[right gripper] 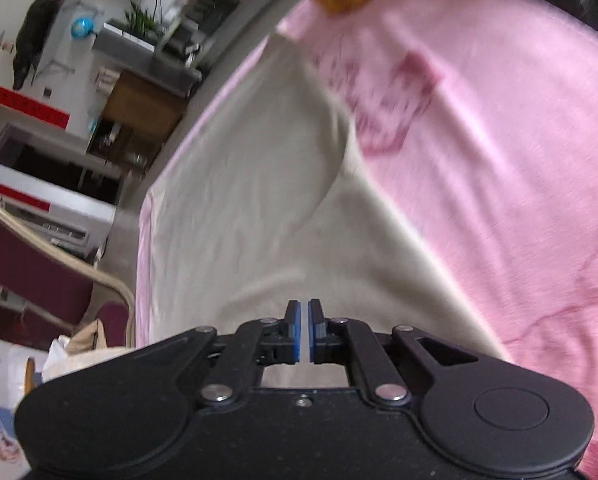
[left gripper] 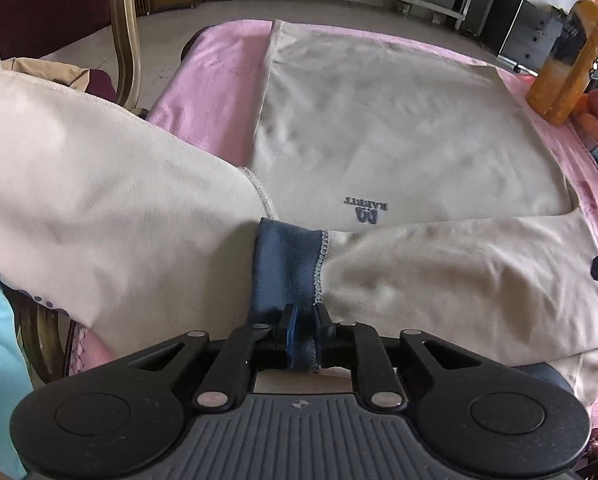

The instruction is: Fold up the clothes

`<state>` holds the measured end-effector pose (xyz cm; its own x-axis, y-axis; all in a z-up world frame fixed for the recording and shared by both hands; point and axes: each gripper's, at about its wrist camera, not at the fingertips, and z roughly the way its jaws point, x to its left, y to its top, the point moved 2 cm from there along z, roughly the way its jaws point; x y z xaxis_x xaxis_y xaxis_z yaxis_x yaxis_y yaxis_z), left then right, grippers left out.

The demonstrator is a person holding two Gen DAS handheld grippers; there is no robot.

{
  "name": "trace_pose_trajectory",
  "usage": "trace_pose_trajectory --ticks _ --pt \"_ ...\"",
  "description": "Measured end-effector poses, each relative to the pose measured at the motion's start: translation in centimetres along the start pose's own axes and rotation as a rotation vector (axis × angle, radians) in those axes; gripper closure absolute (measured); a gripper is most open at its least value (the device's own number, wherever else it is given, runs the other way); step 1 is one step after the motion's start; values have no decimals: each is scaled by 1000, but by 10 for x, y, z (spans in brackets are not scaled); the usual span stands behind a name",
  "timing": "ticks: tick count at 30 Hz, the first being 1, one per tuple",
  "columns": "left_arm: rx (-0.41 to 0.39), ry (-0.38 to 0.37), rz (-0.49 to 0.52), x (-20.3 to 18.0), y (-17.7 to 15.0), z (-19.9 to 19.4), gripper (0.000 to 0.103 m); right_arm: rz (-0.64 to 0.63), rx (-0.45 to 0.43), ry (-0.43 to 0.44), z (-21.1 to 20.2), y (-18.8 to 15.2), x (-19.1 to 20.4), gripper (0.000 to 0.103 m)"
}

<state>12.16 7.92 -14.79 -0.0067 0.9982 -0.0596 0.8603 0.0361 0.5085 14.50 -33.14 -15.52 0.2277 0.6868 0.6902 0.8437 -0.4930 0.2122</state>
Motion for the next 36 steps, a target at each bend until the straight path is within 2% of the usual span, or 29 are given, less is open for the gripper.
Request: trace_pose_trajectory --ticks 2,3,6,9,11,13,17,20,26,28,30,31,34,36 --pt "2 1 -3 3 0 1 84 2 20 -35 7 2 -7 98" --pt "3 6 -5 5 -1 1 84 1 14 -70 8 4 -11 103" --pt "2 29 -9 10 -2 0 85 62 -84 -132 -12 12 -29 103" --pt "-4 69 1 13 -5 -5 87 101 -208 -278 -39 17 -46 102" --pt "-14 109 8 14 -8 -12 88 121 -256 -329 -57 14 -51 99" --pt "-36 119 13 15 -11 -23 88 120 -258 -304 -73 7 -49 98" --pt "-70 16 -26 17 -20 -41 88 105 -221 -169 -88 -7 -41 97" --pt "-52 -34 -18 9 -24 -38 88 94 -162 -93 -84 -19 -35 97" --pt "-33 36 103 -16 -25 -13 87 -8 -16 -47 -39 -28 -15 97" --pt "-21 61 126 -18 -25 -6 85 -25 20 -75 -30 -30 -12 97" --pt "-13 68 134 -18 -27 -8 84 -27 37 -151 -28 -30 -18 103" --pt "-7 71 136 -17 -28 -10 83 0 41 -152 -32 -31 -23 103" --pt "25 95 123 -12 -31 -14 84 19 -30 -258 -56 -30 -31 103" --pt "15 161 111 -7 -32 -21 88 15 -87 -346 -70 -31 -34 103"
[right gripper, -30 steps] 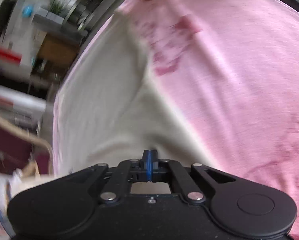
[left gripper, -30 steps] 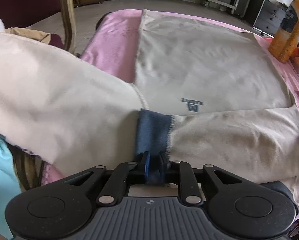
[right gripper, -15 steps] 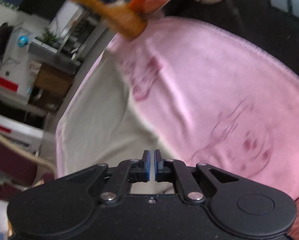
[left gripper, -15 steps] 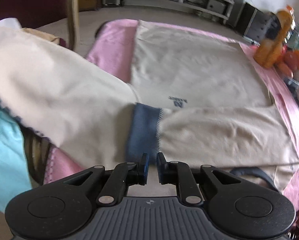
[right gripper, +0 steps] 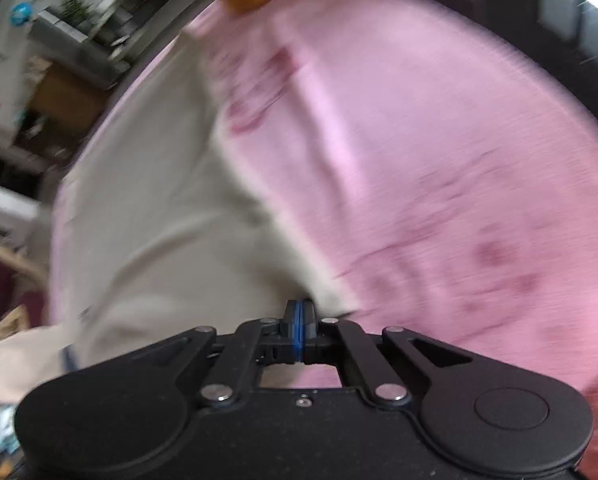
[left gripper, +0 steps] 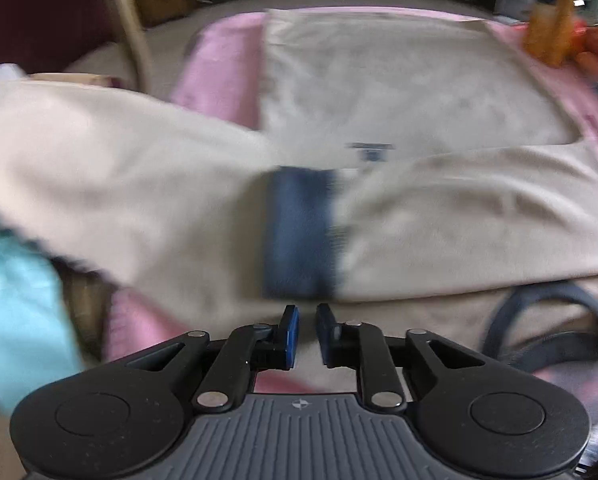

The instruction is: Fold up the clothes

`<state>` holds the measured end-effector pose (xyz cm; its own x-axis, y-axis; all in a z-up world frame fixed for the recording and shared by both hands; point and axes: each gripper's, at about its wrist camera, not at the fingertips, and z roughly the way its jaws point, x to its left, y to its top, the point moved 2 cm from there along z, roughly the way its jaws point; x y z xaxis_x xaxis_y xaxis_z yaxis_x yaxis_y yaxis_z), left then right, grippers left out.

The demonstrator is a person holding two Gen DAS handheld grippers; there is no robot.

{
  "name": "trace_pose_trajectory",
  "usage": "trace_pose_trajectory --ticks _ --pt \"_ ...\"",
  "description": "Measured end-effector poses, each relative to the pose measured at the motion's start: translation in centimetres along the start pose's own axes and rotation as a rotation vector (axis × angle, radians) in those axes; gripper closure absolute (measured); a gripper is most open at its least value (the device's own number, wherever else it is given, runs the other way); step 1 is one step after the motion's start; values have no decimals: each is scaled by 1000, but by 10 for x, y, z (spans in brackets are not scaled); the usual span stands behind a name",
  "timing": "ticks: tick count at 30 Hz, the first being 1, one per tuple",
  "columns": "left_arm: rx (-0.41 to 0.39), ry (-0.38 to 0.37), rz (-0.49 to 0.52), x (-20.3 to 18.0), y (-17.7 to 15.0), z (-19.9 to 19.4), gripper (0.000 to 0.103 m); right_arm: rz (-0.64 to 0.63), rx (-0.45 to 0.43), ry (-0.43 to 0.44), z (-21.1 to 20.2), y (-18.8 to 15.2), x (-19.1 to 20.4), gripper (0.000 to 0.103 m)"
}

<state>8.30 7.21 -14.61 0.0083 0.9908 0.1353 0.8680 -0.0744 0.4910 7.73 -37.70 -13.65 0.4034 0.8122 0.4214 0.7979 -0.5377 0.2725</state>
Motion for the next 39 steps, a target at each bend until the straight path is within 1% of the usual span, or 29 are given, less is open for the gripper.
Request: trace_pose_trajectory --ticks 2,3,4,5,6,7,9,12,15,17,18,19,20,21,22,23,24,26,27,28,29,30,31,32,33,35,36,38,39 --pt "-28 -26 -49 10 1 -9 88 -21 -70 -84 -12 0 -3 96" --pt "-46 -70 -74 12 1 -13 88 -26 -97 -84 -16 1 -4 96" --pt "-63 -106 -84 12 2 -16 88 -14 -105 -31 -20 1 -4 96" --pt "-75 -126 -77 8 3 -17 88 2 -96 47 -21 0 -3 96" --pt "-87 -145 -71 4 4 -18 88 6 -78 122 -20 -1 1 96" --pt "-95 -165 -63 -1 5 -19 88 -6 -55 178 -17 -4 7 95" --pt "-92 -205 -43 -12 7 -14 88 -57 -4 243 -7 -11 26 95" --pt "-58 -237 -27 -27 9 -1 88 -105 82 332 12 -21 51 95" --pt "-40 -223 -8 -33 8 7 86 -135 128 312 28 -24 63 95" --pt "-35 -225 -16 -31 6 6 84 -150 145 273 30 -30 63 97" --pt "-27 -225 -26 -29 5 6 83 -153 149 258 29 -32 62 99" --pt "-11 -217 -39 -26 4 5 83 -155 151 245 27 -33 60 99" --pt "9 -196 -55 -21 3 5 83 -166 133 218 22 -34 60 99" --pt "15 -169 -78 -14 2 3 84 -182 106 185 15 -35 60 97" --pt "-4 -161 -114 -4 2 -5 86 -206 58 139 5 -37 61 94" --pt "-22 -152 -150 6 1 -12 88 -224 13 121 -5 -38 63 91" --pt "-40 -144 -185 16 1 -20 88 -235 -26 119 -15 -39 65 91" --pt "-77 -128 -257 36 1 -35 88 -216 -66 191 -35 -40 75 91" --pt "-100 -126 -296 47 0 -44 88 -212 -81 227 -43 -39 80 88" --pt "-133 -140 -341 60 0 -55 88 -215 -101 265 -53 -40 88 84" --pt "-166 -153 -384 73 0 -65 87 -218 -121 306 -63 -41 98 75" --pt "-202 -164 -424 86 -1 -75 86 -221 -141 349 -73 -41 108 68" --pt "-239 -177 -468 101 -1 -85 82 -220 -154 390 -78 -42 122 66" --pt "-275 -193 -516 117 -3 -94 79 -219 -164 431 -82 -43 138 63" --pt "-310 -209 -564 133 -5 -103 79 -214 -166 466 -85 -44 151 61" --pt "-375 -228 -658 169 -8 -119 79 -216 -156 486 -89 -46 179 61" --pt "-401 -221 -702 185 -10 -125 79 -227 -146 470 -89 -46 194 61" --pt "-444 -202 -788 219 -13 -132 79 -258 -111 405 -84 -51 223 61" --pt "-465 -196 -829 235 -14 -135 79 -273 -93 388 -82 -55 237 60"
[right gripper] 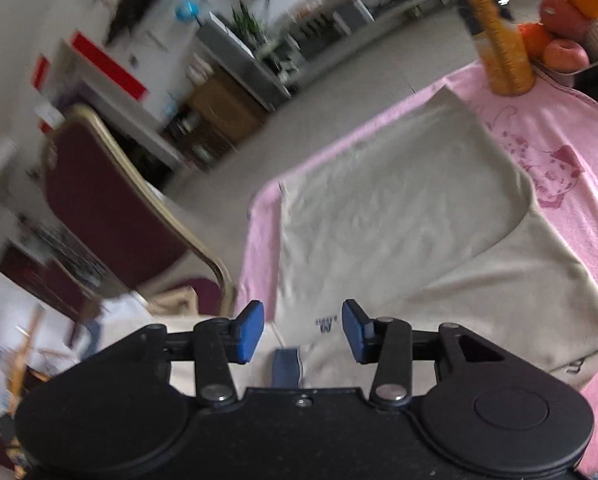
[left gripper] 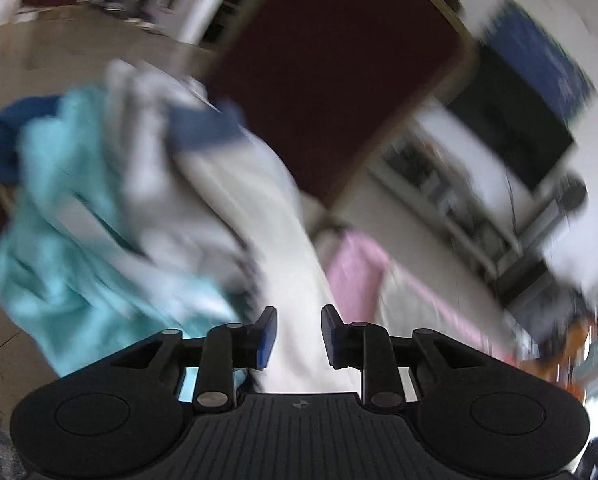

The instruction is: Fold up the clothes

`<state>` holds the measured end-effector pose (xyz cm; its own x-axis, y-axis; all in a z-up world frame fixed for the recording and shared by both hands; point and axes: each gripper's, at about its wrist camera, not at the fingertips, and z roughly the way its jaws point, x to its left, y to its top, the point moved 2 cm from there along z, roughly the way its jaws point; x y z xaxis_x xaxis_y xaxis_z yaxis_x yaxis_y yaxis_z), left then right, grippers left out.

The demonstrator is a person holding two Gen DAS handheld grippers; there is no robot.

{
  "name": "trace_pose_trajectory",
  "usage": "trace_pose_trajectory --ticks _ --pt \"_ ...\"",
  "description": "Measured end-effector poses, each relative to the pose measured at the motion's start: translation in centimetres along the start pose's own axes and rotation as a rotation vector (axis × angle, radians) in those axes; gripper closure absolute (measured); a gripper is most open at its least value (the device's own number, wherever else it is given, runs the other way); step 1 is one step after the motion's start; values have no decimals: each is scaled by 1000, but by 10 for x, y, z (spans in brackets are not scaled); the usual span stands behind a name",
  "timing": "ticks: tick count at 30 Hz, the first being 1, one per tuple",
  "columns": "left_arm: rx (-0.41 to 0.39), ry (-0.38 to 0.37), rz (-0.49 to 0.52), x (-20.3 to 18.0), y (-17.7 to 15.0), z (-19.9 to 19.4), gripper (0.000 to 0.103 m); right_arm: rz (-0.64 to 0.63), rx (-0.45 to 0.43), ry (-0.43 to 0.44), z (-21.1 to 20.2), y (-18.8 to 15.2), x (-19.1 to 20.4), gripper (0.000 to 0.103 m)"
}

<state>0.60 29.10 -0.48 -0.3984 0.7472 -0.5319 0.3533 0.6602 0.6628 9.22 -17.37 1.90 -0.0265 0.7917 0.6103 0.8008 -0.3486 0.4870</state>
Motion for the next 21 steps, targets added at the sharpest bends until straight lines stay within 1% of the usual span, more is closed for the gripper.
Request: trace_pose_trajectory --ticks 2,4,6,7,9,11,15,17,18,19,20,21 --pt "-40 -9 -71 19 20 0 79 -25 40 1 14 -4 26 59" --pt "-66 -18 -131 33 36 3 78 -51 57 34 26 -9 50 56" --pt "-57 -36 -164 42 46 12 73 -85 64 73 34 -16 74 51" --pt "-51 -39 -181 46 50 17 71 -103 67 94 38 -19 87 51" --pt "-33 -27 -211 53 53 26 70 -140 71 125 43 -27 108 49" --pt "-20 -27 -236 59 54 34 70 -170 71 143 46 -33 121 48" --pt "-34 -76 -260 62 60 46 70 -203 70 140 49 -38 129 48" --pt "-38 -83 -260 61 65 53 74 -193 76 137 52 -38 127 47" --pt "-35 -74 -259 59 66 54 77 -186 78 137 52 -38 125 47" --pt "-32 -65 -259 58 67 56 85 -179 80 138 52 -38 123 47" --pt "-30 -56 -259 57 69 57 97 -176 81 139 52 -38 123 47" --pt "-27 -46 -259 56 70 59 98 -173 81 140 51 -38 122 47"
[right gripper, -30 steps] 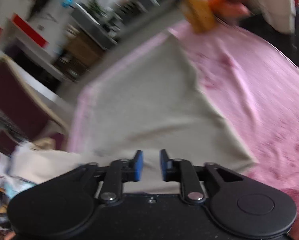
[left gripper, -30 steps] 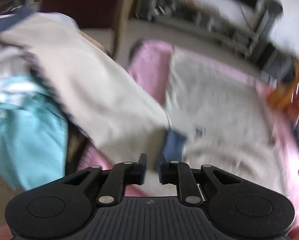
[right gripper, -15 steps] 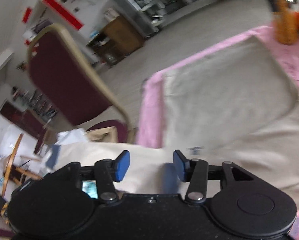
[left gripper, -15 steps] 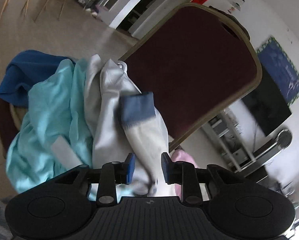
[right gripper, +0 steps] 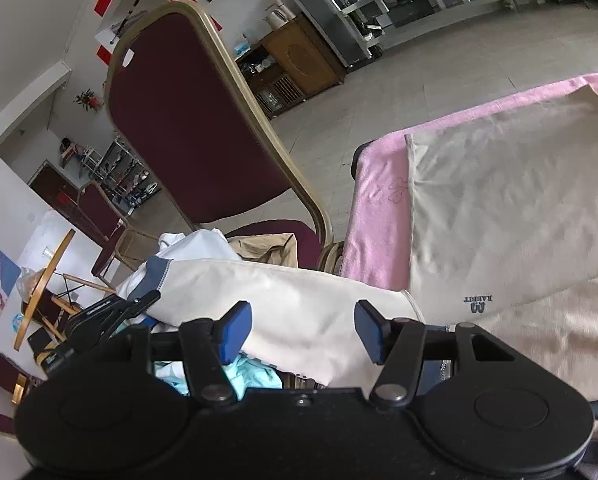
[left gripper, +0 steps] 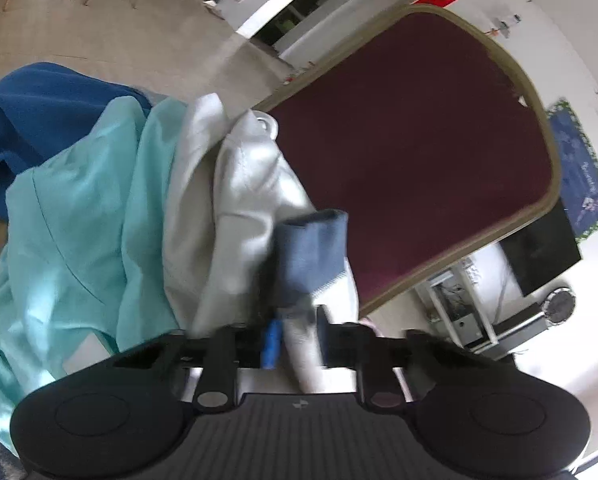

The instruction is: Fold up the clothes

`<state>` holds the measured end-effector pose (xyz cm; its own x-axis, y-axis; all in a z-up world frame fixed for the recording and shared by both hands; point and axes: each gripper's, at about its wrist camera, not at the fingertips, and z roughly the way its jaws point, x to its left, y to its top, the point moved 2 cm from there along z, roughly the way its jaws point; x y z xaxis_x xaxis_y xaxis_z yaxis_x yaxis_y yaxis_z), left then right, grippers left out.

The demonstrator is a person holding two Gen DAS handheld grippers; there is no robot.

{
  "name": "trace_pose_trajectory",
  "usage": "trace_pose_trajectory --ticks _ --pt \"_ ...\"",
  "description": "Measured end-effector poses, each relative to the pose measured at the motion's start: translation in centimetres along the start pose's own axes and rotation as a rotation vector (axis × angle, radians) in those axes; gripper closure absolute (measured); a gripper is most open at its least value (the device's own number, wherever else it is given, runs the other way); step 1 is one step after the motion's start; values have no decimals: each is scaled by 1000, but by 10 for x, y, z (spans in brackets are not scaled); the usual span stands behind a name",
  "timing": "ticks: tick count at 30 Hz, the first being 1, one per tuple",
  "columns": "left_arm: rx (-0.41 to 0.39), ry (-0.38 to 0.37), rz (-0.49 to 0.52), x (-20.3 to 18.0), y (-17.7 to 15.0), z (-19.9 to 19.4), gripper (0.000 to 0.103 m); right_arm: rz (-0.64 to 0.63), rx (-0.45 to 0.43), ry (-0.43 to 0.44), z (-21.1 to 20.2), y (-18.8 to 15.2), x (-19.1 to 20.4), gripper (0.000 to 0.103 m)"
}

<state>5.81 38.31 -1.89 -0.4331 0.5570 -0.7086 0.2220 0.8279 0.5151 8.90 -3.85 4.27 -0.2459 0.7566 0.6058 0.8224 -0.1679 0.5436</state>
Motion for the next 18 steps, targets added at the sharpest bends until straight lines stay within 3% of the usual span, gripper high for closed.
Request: trace_pose_trajectory --ticks 2,8,13,18 --pt "-15 10 41 -10 -1 -6 103 6 -3 3 -3 0 -3 47" --pt "-122 -16 336 -78 -31 -45 103 38 -26 7 -29 4 -31 47" --pt "-195 -85 614 -151 -90 -74 103 94 -64 -35 -74 3 -88 47" --pt "-221 -163 867 -212 -172 -95 103 186 -117 -142 -118 -8 -171 44"
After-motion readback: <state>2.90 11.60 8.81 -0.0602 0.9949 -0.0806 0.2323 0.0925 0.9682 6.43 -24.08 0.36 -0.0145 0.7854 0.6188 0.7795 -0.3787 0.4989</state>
